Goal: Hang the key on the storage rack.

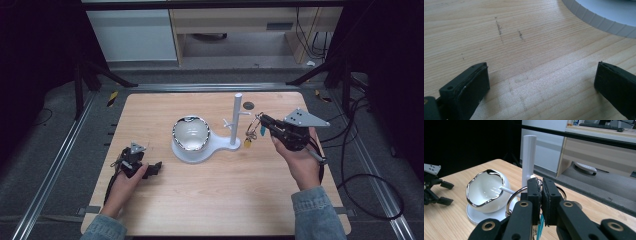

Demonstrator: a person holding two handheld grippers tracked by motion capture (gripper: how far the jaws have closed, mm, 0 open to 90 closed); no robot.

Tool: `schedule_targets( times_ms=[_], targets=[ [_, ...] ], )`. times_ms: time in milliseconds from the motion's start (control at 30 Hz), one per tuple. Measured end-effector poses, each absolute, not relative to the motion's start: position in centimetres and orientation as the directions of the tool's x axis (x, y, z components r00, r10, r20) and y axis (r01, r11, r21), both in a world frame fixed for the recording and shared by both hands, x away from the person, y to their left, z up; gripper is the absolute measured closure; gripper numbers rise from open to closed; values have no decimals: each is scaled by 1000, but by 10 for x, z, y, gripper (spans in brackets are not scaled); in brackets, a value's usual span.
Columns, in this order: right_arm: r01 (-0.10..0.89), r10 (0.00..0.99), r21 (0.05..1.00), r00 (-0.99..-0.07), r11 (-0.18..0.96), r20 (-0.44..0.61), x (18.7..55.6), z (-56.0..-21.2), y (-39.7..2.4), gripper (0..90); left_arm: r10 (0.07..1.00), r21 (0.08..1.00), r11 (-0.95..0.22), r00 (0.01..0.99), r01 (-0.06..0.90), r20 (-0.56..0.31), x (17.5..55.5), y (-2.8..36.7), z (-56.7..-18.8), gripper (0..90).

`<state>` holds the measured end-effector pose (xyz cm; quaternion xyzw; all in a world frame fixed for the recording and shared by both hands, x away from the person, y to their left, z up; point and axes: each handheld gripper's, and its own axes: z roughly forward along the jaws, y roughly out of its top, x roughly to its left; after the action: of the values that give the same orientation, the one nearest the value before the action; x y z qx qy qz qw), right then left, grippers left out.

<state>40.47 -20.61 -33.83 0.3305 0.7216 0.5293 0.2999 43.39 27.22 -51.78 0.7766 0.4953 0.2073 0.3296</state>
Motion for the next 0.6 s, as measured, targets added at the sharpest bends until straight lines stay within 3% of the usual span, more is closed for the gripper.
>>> schedule_targets(
  times_ms=[600],
  targets=[
    [153, 794, 962, -601, 226, -91, 409, -326, -206, 856, 906, 717, -293, 424, 632, -4, 434, 272, -518, 0]
  ],
)
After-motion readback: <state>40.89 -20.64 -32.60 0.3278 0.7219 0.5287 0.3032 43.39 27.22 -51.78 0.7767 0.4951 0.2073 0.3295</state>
